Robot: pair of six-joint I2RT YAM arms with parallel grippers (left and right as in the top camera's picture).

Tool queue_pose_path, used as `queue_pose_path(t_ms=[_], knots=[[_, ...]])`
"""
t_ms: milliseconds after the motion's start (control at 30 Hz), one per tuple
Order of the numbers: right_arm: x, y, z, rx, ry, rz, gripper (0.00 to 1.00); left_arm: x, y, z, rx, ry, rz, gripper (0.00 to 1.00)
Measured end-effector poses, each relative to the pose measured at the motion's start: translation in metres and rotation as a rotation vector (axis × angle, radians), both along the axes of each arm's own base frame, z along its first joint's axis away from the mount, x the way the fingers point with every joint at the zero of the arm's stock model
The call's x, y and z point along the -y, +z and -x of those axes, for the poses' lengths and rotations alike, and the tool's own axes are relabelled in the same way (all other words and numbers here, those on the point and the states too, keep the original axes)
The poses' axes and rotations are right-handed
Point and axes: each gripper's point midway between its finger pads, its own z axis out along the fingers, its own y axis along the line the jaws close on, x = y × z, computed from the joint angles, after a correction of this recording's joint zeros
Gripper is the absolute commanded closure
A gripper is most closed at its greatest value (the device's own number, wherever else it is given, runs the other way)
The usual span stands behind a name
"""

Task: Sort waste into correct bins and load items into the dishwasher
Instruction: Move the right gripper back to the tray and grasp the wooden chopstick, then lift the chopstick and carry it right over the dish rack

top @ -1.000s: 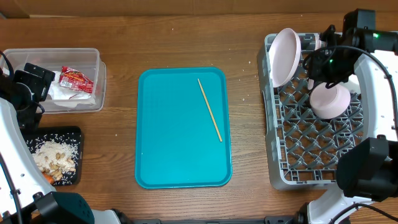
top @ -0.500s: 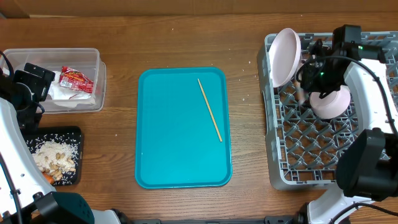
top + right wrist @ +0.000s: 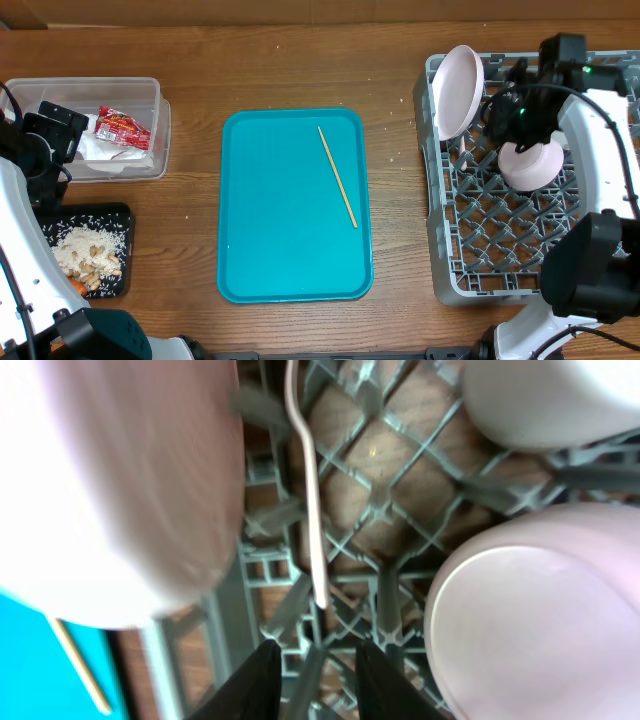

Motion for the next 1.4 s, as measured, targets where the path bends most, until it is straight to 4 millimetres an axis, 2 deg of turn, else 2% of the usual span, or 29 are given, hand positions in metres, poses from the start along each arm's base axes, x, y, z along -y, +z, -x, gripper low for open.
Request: queue_pose_path(t_ms=[67,100,133,167,233,267,333,367,400,467,500,533,600,633,700,833,900,933,1000,1100,1200,1267,1400], knots=[[0.000,0.017,-0.003,0.027,-0.035,-0.005,0.68,0.000,0.000,0.000,0.000,0.000,0.000,0.00],[-0.002,0.043,-0.005,0.080,-0.067,-0.026,0.67,0.000,0.000,0.000,0.000,0.000,0.000,0.00],[-0.007,0.057,-0.005,0.115,-0.067,-0.051,0.67,0.000,0.000,0.000,0.000,0.000,0.000,0.00],[-0.019,0.082,-0.005,0.183,-0.053,-0.109,0.66,0.000,0.000,0.000,0.000,0.000,0.000,0.00],[-0.037,0.109,-0.001,0.254,-0.011,-0.174,0.61,0.000,0.000,0.000,0.000,0.000,0.000,0.00],[-0.050,0.123,0.002,0.288,0.029,-0.215,0.59,0.000,0.000,0.000,0.000,0.000,0.000,0.00],[-0.091,0.150,0.012,0.348,0.145,-0.297,0.56,0.000,0.000,0.000,0.000,0.000,0.000,0.00],[-0.113,0.155,0.016,0.357,0.205,-0.322,0.53,0.000,0.000,0.000,0.000,0.000,0.000,0.00],[-0.122,0.155,0.017,0.360,0.230,-0.326,0.49,0.000,0.000,0.000,0.000,0.000,0.000,0.00],[-0.157,0.154,0.020,0.365,0.326,-0.329,0.36,0.000,0.000,0.000,0.000,0.000,0.000,0.00],[-0.177,0.148,0.021,0.360,0.376,-0.319,0.30,0.000,0.000,0.000,0.000,0.000,0.001,0.00],[-0.201,0.136,0.024,0.340,0.425,-0.295,0.30,0.000,0.000,0.000,0.000,0.000,0.000,0.00],[-0.233,0.110,0.028,0.292,0.477,-0.234,0.30,0.000,0.000,0.000,0.000,0.000,0.000,0.00],[-0.237,0.106,0.028,0.286,0.484,-0.225,0.29,0.000,0.000,0.000,0.000,0.000,0.000,0.00],[-0.263,0.072,0.026,0.236,0.520,-0.144,0.30,0.000,0.000,0.000,0.000,0.000,0.000,0.00],[-0.290,0.004,0.021,0.137,0.558,-0.014,0.31,0.000,0.000,0.000,0.000,0.000,0.000,0.00],[-0.295,-0.032,0.022,0.071,0.572,0.039,0.35,0.000,0.000,0.000,0.000,0.000,0.000,0.00],[-0.294,-0.057,0.024,0.019,0.574,0.071,0.38,0.000,0.000,0.000,0.000,0.000,0.000,0.00],[-0.290,-0.084,0.025,-0.036,0.565,0.107,0.43,0.000,0.000,0.000,0.000,0.000,0.000,0.00],[-0.283,-0.116,0.027,-0.108,0.550,0.150,0.45,0.000,0.000,0.000,0.000,0.000,0.000,0.00],[-0.279,-0.134,0.031,-0.151,0.547,0.169,0.54,0.000,0.000,0.000,0.000,0.000,0.000,0.00],[-0.277,-0.142,0.033,-0.172,0.547,0.178,0.55,0.000,0.000,0.000,0.000,0.000,0.000,0.00],[-0.277,-0.143,0.034,-0.176,0.549,0.180,0.58,0.000,0.000,0.000,0.000,0.000,0.000,0.00]])
